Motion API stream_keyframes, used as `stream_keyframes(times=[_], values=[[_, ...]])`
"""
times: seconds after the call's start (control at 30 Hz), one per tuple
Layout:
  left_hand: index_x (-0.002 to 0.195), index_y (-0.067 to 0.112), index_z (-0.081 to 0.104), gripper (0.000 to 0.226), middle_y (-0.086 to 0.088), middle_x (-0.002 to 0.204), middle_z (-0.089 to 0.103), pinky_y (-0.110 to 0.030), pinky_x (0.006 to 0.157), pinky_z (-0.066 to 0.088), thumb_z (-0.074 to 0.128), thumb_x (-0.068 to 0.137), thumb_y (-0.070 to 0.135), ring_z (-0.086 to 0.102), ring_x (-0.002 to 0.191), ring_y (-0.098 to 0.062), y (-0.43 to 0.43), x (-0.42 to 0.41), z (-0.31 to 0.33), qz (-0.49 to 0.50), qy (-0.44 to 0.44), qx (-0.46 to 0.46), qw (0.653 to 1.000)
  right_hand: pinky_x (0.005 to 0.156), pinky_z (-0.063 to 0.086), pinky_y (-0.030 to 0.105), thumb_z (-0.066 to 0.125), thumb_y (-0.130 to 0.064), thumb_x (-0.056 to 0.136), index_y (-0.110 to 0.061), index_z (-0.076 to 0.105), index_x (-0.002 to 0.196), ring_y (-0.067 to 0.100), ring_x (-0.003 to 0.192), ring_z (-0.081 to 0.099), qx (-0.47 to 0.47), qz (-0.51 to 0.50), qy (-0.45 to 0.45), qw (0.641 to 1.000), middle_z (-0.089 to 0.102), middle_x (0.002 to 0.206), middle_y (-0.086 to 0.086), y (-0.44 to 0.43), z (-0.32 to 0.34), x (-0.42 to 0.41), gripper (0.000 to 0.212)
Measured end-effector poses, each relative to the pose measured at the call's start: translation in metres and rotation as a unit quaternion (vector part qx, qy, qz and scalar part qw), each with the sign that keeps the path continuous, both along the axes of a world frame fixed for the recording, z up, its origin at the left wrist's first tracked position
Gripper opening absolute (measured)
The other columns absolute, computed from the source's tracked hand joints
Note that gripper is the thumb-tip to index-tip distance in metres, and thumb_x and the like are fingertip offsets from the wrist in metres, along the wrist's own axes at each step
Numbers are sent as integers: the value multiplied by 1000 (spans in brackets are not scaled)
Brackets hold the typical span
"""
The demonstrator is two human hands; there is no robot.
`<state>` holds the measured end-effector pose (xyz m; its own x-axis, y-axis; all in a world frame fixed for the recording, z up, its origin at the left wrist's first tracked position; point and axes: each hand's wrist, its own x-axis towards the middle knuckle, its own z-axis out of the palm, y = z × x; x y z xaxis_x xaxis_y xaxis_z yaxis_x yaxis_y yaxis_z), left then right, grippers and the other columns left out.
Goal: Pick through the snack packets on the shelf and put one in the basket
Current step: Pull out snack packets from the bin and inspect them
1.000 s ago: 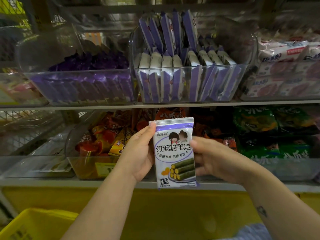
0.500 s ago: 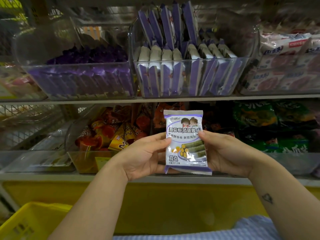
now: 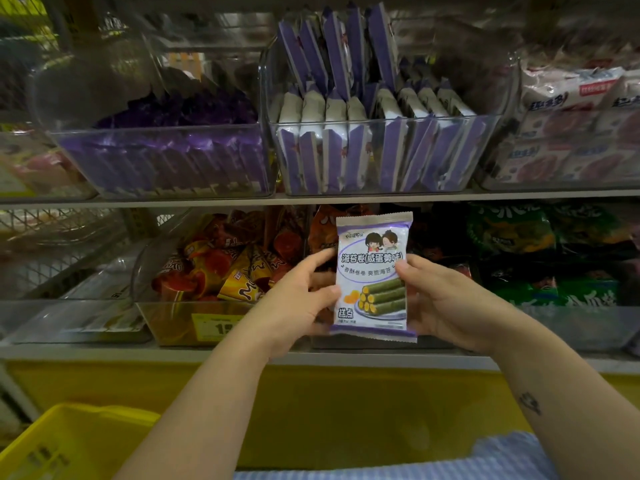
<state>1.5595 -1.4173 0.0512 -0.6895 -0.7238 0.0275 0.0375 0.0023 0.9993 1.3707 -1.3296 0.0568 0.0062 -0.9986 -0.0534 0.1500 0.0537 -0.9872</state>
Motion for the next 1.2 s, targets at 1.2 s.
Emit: stream_keyframes(times=[1.2], values=[[141, 42, 42, 69, 10, 128, 59, -29, 80, 59, 70, 84, 16, 64, 106, -3, 2, -11, -8, 67, -24, -233, 970, 68, 57, 17, 76, -39, 72, -73, 32, 112, -1, 90, 65, -277, -163, 342, 883, 60, 99, -26, -2, 1, 28, 68]])
